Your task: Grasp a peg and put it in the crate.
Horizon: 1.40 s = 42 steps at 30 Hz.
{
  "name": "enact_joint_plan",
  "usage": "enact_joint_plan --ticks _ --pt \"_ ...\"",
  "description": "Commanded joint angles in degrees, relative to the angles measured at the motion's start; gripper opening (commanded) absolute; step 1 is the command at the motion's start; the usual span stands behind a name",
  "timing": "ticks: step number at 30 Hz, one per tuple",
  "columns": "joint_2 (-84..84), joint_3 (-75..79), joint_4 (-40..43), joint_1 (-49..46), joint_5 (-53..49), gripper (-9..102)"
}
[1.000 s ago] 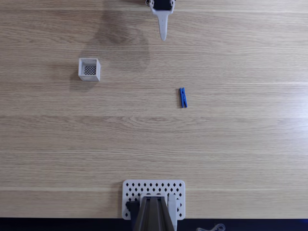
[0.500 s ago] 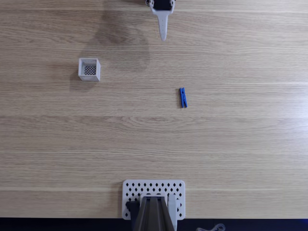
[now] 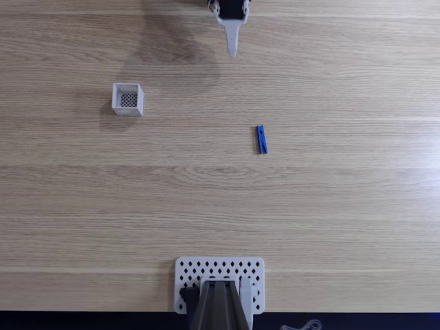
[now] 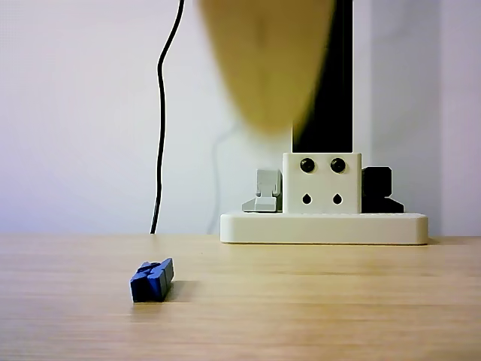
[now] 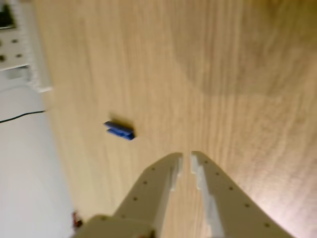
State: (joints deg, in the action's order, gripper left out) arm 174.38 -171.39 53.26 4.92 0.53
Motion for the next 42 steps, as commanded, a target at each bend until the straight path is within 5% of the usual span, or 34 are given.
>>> enact_joint_plan --ticks 1,9,24,30,42 --pt "-13.8 15.0 0.4 -0.7 -0.6 0" --pt "-38.1 39.6 10.4 0.2 -15.3 0" --pt "-60.1 63.2 11.5 1.5 -82.9 0" --pt "-60.9 57.2 1.8 5.2 -98.6 0" --pt "-68.2 43.2 -32.3 8.4 -91.1 4"
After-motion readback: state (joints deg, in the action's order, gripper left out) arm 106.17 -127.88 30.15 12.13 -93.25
